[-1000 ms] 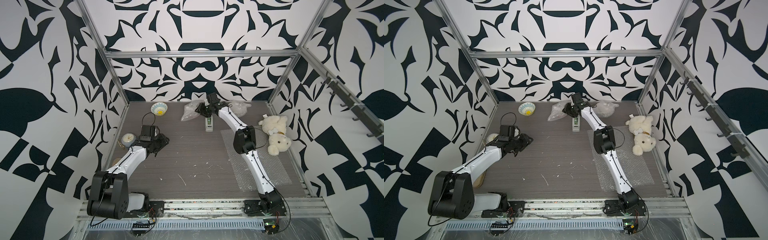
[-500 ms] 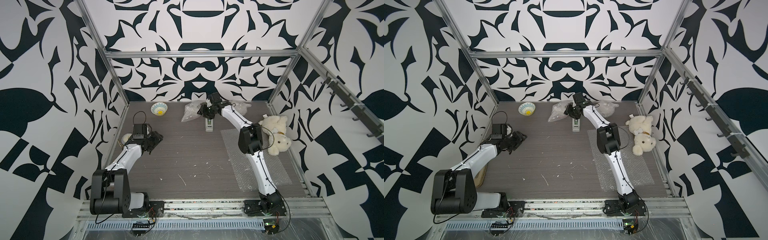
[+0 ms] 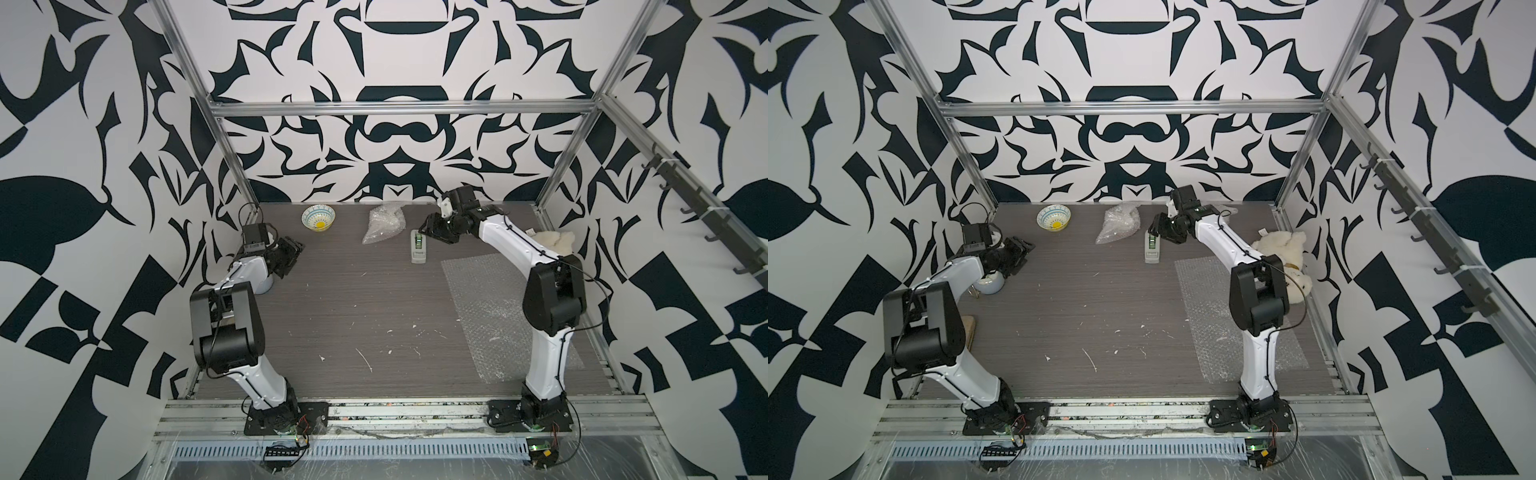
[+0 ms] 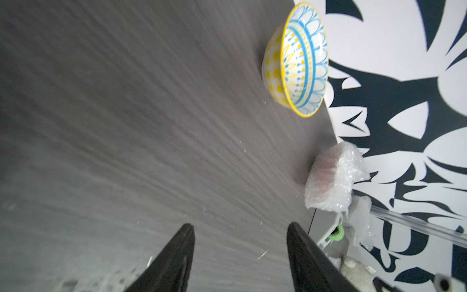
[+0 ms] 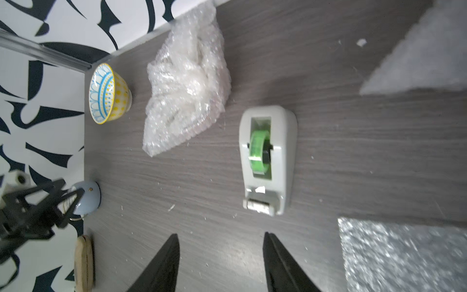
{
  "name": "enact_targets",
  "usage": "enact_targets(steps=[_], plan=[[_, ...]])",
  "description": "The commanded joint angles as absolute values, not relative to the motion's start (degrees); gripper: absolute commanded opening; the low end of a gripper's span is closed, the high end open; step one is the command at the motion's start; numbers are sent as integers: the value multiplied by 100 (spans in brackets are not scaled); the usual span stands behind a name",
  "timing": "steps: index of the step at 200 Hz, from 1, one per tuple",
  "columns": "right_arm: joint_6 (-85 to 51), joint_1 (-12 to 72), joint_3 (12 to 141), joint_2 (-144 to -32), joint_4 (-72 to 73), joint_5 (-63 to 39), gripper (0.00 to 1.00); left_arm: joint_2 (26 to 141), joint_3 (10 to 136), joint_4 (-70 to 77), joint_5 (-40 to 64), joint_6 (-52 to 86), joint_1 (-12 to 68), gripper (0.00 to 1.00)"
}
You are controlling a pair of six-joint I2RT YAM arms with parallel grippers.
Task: Wrap bowls in bubble wrap
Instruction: Place the bubble-wrapped bowl at the center of the board, then pick up the bowl from the center of the board, then move the bubble wrap to the center of the board.
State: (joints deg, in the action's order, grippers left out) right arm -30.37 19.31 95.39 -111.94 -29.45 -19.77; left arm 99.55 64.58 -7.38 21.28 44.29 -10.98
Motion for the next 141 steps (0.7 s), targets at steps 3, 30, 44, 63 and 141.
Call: enact_targets(steps=[3,30,44,63,141], plan=[[-2756,1930,8769,-10482,-2658,-1986,57,10454,7160,-634,2192,4589,-1134,64],[-2708,1911,7932,-9862,-2548,-1926,57,11210,8061,-774,2072,4719,-1142,65],[-2673,1900,7621,-9602,-2548,-1869,57,11735,8697,-1122,2113,4672,-1135,65],[-2622,1856,7276,-9258,-2569,-1784,56,12284,9271,-1306,2119,4665,-1128,62],[-2397,1309,6382,-8334,-3075,-1430,56,13550,10969,-1906,2289,4553,-808,55]])
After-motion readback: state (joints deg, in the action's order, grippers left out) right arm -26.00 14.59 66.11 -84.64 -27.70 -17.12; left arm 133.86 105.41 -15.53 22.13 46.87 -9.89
